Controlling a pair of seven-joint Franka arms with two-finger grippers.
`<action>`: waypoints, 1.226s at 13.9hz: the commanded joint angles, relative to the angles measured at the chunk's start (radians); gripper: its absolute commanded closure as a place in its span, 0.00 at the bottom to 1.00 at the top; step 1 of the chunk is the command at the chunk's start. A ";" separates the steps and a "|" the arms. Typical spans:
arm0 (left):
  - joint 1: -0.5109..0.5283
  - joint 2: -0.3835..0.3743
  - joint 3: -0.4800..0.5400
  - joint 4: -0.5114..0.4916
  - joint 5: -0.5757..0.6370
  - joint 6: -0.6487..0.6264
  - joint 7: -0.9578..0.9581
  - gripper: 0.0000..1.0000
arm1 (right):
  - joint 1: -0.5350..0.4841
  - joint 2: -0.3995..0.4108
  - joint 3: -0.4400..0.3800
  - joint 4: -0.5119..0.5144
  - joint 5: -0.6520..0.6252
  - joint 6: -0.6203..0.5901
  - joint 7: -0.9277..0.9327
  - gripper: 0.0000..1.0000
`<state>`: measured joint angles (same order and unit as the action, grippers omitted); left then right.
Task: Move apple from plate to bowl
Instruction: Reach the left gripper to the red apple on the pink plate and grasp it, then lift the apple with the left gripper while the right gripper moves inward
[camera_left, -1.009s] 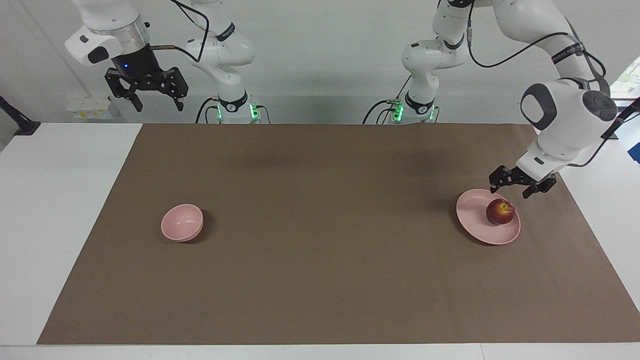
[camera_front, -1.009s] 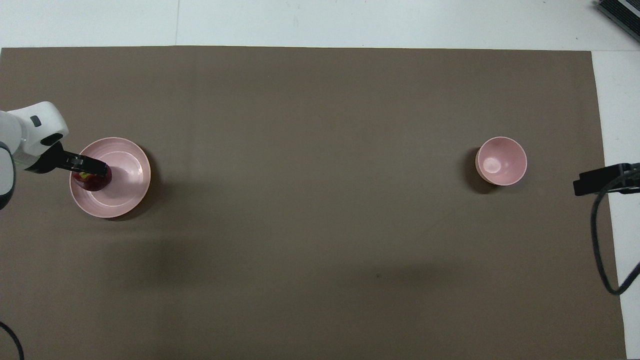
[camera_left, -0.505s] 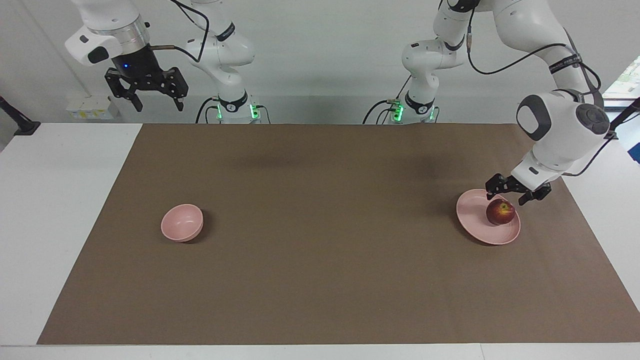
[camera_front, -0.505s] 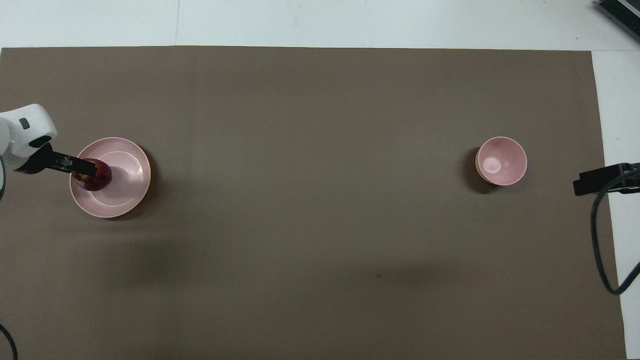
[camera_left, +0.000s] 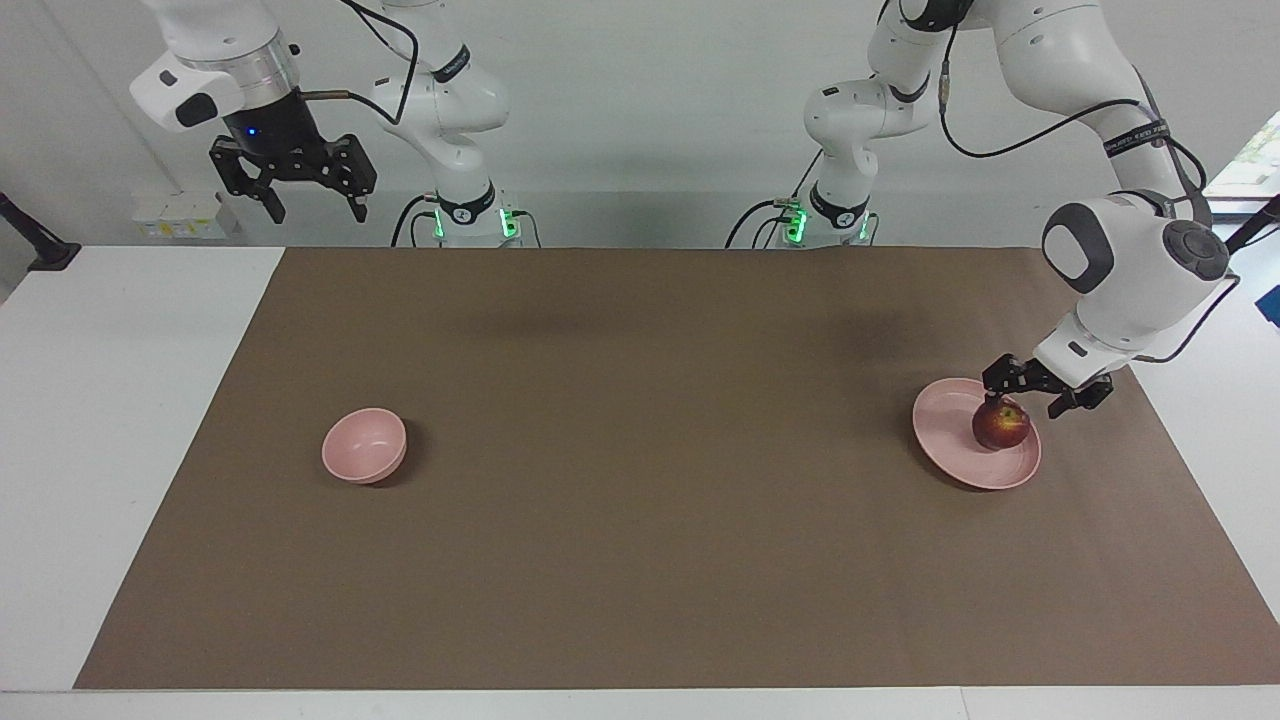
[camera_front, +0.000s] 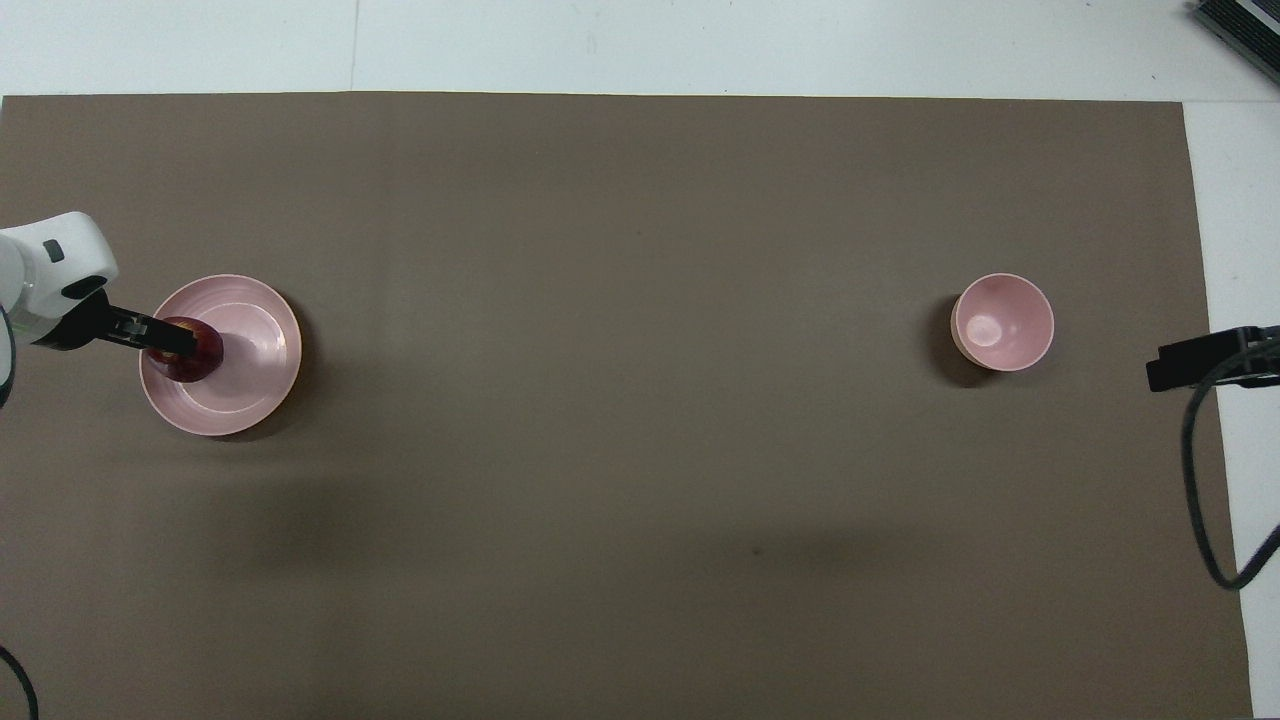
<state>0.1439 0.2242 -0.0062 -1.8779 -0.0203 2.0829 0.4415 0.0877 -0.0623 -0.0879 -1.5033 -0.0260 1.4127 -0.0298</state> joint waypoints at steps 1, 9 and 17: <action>0.009 -0.019 -0.005 -0.029 0.010 0.029 0.023 0.00 | -0.005 -0.002 0.013 0.009 0.017 -0.029 0.002 0.00; 0.017 0.021 -0.005 -0.029 0.010 0.100 0.034 0.00 | 0.003 -0.042 0.014 -0.058 0.017 -0.012 -0.005 0.00; -0.009 0.049 -0.005 -0.099 0.010 0.204 0.009 0.00 | -0.006 -0.005 0.014 -0.175 0.020 0.209 -0.009 0.00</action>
<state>0.1483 0.2739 -0.0154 -1.9186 -0.0199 2.2126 0.4613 0.0962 -0.0607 -0.0788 -1.6576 -0.0254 1.5959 -0.0298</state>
